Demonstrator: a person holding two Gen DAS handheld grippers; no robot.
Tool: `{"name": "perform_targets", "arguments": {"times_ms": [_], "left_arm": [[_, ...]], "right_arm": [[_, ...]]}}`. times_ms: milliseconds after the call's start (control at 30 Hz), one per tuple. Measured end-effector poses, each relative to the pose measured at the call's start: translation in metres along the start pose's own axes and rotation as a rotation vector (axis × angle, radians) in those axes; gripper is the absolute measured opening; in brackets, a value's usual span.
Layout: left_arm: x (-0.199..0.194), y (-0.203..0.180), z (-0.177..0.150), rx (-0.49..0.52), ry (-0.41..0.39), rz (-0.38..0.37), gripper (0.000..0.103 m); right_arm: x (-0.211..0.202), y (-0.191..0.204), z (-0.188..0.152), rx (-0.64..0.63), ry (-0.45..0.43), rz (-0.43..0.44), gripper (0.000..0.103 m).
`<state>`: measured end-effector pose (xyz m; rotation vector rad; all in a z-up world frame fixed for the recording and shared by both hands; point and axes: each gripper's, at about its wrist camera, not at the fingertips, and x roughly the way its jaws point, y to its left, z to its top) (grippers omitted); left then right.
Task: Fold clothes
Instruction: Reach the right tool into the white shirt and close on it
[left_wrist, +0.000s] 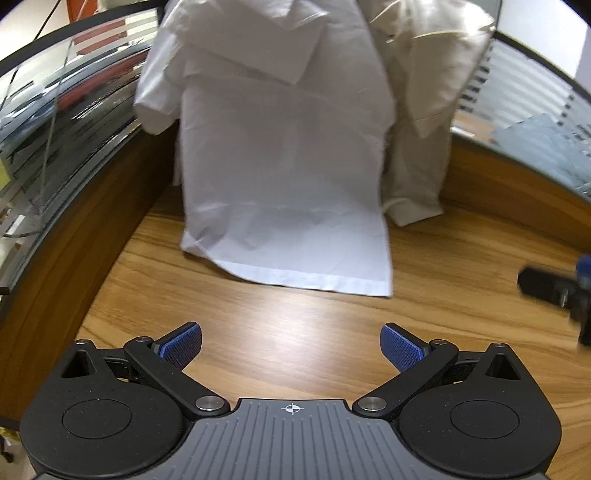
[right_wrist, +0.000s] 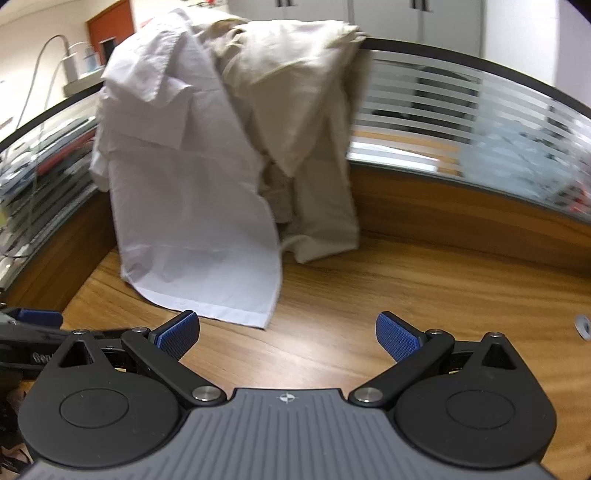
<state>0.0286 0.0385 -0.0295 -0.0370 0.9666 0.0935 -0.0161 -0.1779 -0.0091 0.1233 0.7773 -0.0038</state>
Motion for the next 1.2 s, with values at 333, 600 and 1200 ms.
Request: {"name": "perform_targets", "arguments": {"times_ms": [333, 600, 1200], "left_arm": [[0.038, 0.021, -0.002, -0.011, 0.057, 0.006, 0.103], [0.057, 0.028, -0.002, 0.017, 0.102, -0.04, 0.103], [0.075, 0.04, 0.007, 0.036, 0.129, -0.058, 0.103]], "right_arm": [[0.082, 0.025, 0.073, -0.142, -0.04, 0.071, 0.102], [0.133, 0.058, 0.136, -0.237, -0.057, 0.157, 0.102], [0.206, 0.085, 0.224, -0.261, -0.038, 0.091, 0.02]]}}
